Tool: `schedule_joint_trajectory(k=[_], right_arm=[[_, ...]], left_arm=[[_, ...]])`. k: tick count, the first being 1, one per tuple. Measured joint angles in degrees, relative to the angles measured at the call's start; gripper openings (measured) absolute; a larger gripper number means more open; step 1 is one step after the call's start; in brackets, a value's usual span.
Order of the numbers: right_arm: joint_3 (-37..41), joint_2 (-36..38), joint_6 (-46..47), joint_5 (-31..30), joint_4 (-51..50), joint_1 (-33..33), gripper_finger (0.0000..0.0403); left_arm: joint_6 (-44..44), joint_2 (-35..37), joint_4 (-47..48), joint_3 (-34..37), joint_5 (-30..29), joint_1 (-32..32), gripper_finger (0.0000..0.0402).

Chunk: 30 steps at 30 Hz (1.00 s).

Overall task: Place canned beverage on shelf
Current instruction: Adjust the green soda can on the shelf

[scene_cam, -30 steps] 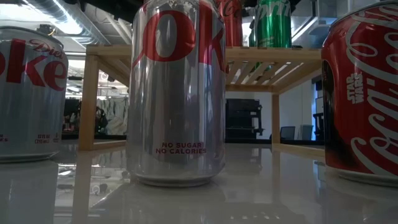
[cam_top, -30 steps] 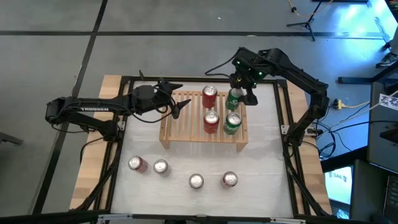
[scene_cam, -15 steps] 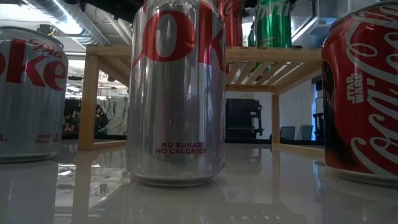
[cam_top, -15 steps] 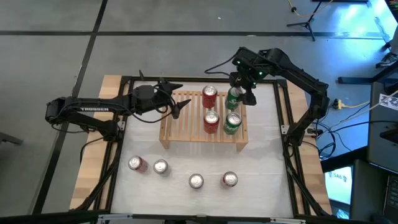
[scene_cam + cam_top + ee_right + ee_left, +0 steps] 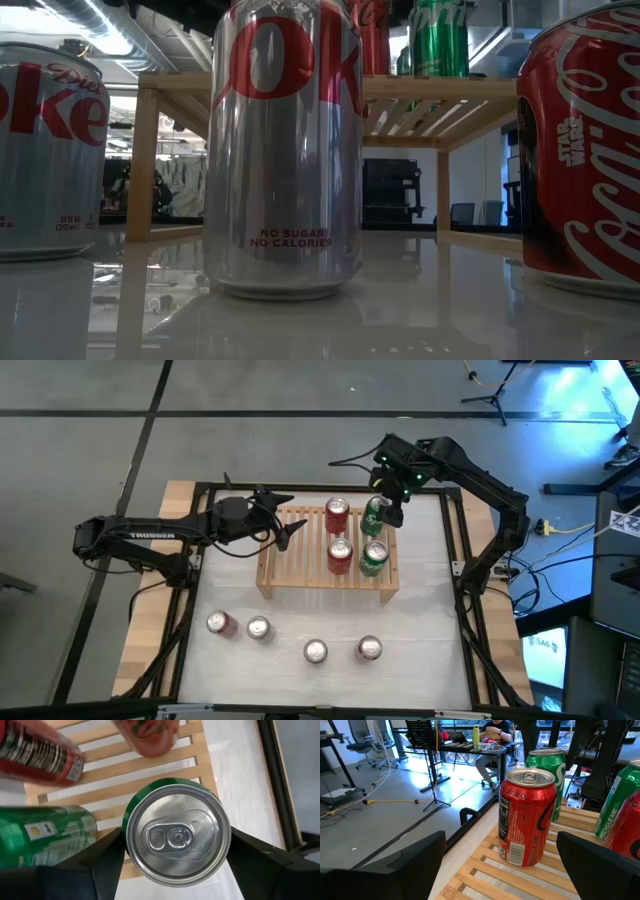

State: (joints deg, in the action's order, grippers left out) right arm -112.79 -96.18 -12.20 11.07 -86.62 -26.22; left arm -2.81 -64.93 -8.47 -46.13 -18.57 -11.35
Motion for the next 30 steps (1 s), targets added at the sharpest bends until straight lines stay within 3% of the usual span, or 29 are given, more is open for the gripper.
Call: schedule_joint_trajectory(k=[10,30], right_arm=[[0.0,0.0,7.7,-0.1,0.0,0.0,0.0305],[0.0,0.0,7.9,-0.1,0.1,0.0,0.0305]], left_arm=[[0.0,0.0,0.0,0.0,0.0,0.0,0.0373],[0.4,0.0,0.0,0.0,0.0,0.0,0.0373]])
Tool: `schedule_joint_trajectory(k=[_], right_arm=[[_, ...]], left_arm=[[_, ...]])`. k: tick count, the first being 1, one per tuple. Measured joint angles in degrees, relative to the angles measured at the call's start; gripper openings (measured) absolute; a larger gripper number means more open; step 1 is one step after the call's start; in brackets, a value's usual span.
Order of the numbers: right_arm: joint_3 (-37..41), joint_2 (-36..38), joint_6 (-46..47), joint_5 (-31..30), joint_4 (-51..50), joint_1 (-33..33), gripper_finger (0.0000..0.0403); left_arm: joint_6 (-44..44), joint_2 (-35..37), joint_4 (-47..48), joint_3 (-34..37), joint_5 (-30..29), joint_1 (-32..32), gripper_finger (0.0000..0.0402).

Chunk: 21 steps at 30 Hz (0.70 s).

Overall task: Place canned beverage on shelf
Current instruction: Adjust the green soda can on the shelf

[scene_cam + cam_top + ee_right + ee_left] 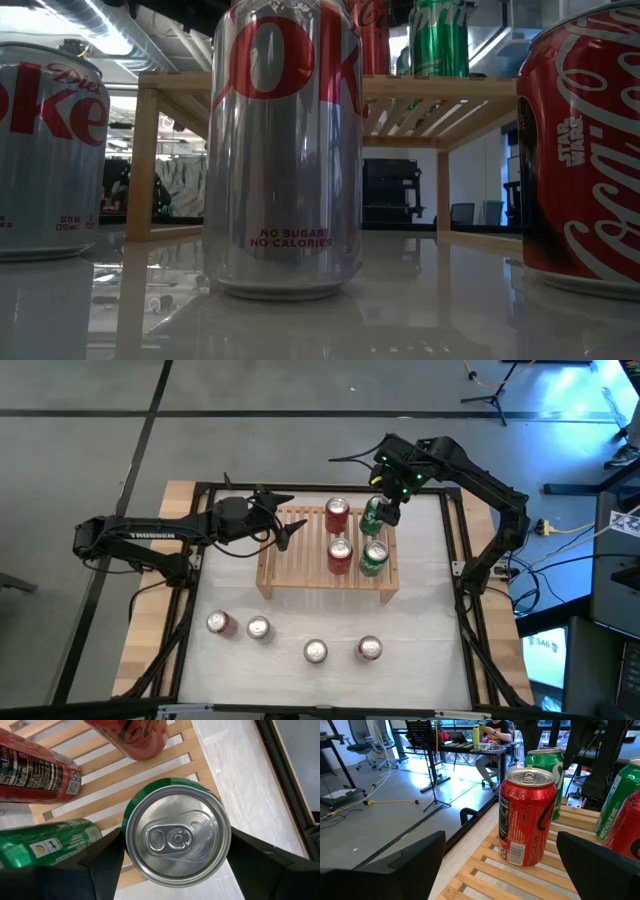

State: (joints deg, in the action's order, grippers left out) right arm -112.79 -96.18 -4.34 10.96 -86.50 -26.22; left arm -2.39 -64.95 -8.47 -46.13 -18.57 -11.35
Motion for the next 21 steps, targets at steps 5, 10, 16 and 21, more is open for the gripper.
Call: schedule_joint_trajectory(k=[5,10,16,21], right_arm=[[0.0,0.0,-0.2,0.5,0.2,0.0,0.0305],[0.0,0.0,-0.3,0.6,0.2,0.0,0.0306],[0.0,0.0,-0.4,0.6,0.3,0.0,0.0306],[0.0,0.0,-0.4,0.7,0.7,0.0,0.0306]], left_arm=[[0.0,0.0,0.0,0.0,0.0,0.0,0.0373],[0.0,0.0,0.0,0.0,0.0,0.0,0.0373],[0.0,0.0,0.0,0.0,0.0,0.0,0.0373],[0.0,0.0,0.0,0.0,0.0,0.0,0.0373]])
